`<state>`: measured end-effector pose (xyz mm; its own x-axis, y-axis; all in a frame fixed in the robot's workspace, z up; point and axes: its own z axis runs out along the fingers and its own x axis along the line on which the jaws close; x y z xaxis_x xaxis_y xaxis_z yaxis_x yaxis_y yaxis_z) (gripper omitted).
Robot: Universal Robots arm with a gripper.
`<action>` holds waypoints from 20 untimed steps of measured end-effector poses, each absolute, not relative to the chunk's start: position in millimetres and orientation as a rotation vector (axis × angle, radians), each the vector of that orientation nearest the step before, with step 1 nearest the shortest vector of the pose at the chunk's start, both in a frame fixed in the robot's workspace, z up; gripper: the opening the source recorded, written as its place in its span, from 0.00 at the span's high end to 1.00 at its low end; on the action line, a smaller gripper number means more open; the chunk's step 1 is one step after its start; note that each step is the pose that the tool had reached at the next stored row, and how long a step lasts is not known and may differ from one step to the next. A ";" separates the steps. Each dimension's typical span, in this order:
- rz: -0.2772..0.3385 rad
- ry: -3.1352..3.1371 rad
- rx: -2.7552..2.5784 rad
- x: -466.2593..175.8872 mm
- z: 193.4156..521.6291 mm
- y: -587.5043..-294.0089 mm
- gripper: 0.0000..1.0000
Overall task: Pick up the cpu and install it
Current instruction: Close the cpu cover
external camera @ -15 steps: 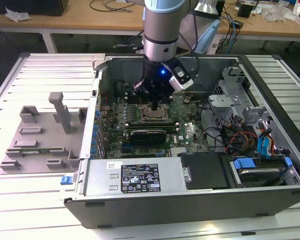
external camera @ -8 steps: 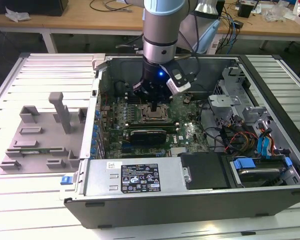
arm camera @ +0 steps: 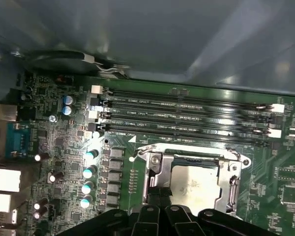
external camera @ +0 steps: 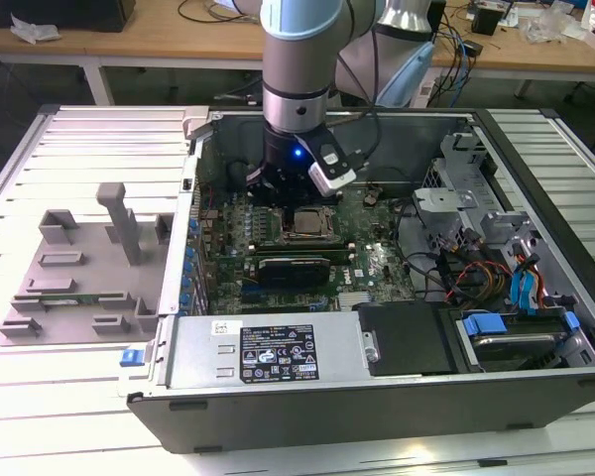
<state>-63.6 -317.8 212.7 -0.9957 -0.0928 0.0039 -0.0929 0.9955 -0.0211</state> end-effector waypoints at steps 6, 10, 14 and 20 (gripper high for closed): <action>0.033 -3.135 0.145 -64.0 206.2 -317.8 0.89; 0.034 -3.135 0.145 -64.5 203.6 -317.9 0.89; 0.033 -3.135 0.145 -64.5 203.6 -317.8 0.89; 0.033 -3.135 0.145 -64.5 210.7 -317.8 0.89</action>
